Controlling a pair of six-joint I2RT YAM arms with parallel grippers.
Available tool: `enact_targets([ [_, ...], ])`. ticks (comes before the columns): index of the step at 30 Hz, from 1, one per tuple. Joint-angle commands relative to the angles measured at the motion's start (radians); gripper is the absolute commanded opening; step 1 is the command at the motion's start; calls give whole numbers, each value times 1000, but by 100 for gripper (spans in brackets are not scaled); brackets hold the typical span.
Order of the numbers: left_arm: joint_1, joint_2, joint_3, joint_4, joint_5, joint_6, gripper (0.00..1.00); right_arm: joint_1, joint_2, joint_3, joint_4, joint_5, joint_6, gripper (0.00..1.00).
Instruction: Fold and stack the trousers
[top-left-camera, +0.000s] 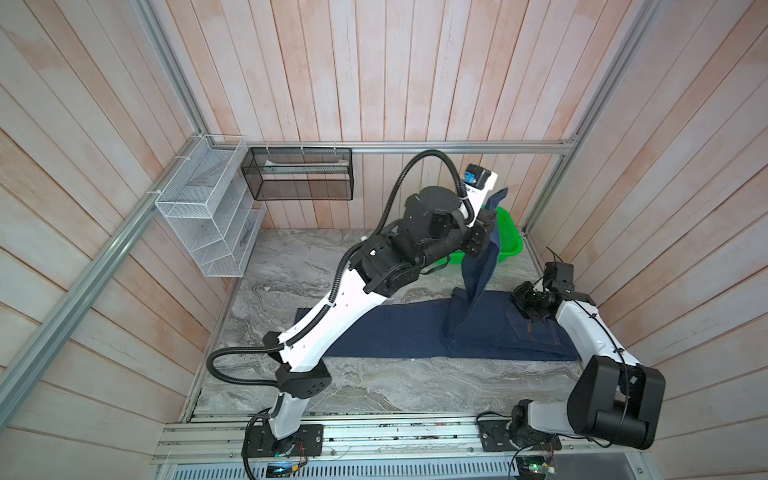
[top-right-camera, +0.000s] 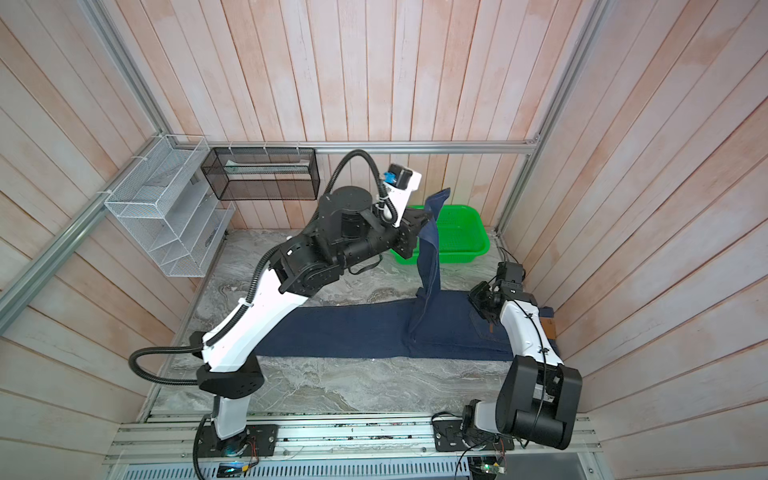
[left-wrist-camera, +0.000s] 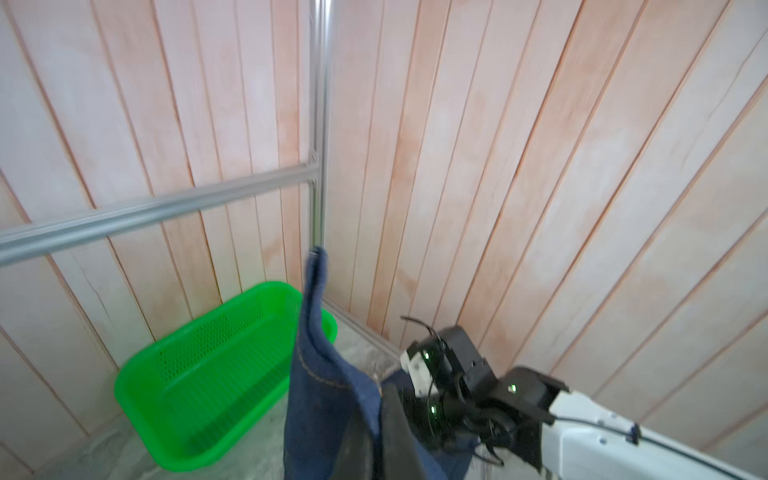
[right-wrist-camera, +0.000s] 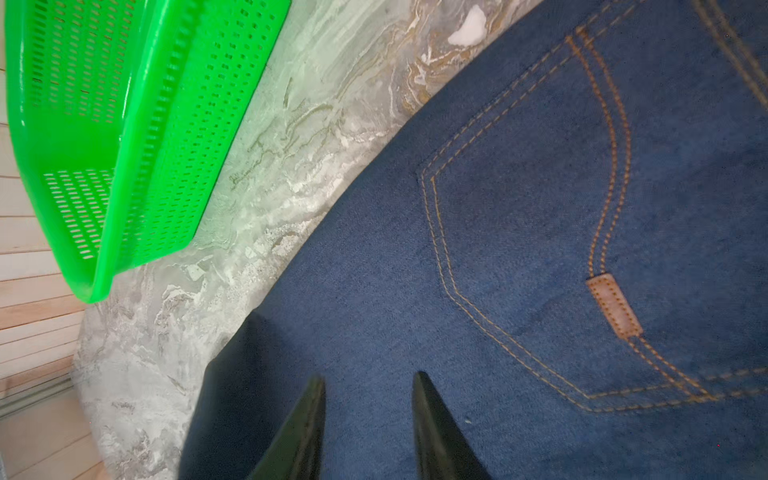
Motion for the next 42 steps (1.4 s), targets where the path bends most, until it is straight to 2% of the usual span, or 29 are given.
enact_targets([
  [1, 16, -216, -166, 296, -123, -40, 0, -8, 2, 49, -28, 2, 1, 37],
  [5, 54, -255, -214, 178, -210, -94, 0, -13, -10, 70, -43, 8, 7, 39],
  [7, 60, -283, -297, 145, -229, -134, 0, -12, -16, 73, -48, 10, 9, 39],
  [10, 60, -376, -504, 149, -314, -180, 0, -14, -23, 75, -64, 10, 17, 40],
  [11, 96, -416, -584, 151, -349, -199, 0, -13, -27, 72, -69, 8, 15, 40],
  [14, 128, -544, -802, 147, -411, -253, 0, -13, -36, 62, -74, 8, 15, 40],
  [20, 250, -761, -1188, 104, -412, -296, 0, -13, -37, 46, -69, 2, 9, 40],
  [23, 326, -859, -1328, 114, -394, -260, 0, -10, -36, 30, -62, -5, 15, 40],
  [26, 396, -937, -1406, 139, -338, -208, 0, -4, -32, 16, -61, -16, 16, 40],
  [30, 409, -1050, -1493, 251, -278, -81, 0, -1, -24, -7, -77, -18, 2, 40],
  [35, 409, -1160, -1595, 499, -87, 138, 0, -1, -31, -42, -63, -16, 3, 40],
  [37, 409, -1156, -1589, 537, -34, 174, 0, 0, -24, -43, -64, -21, 2, 40],
  [42, 409, -1124, -1563, 479, -94, 190, 0, 1, -30, -42, -63, -19, 2, 40],
])
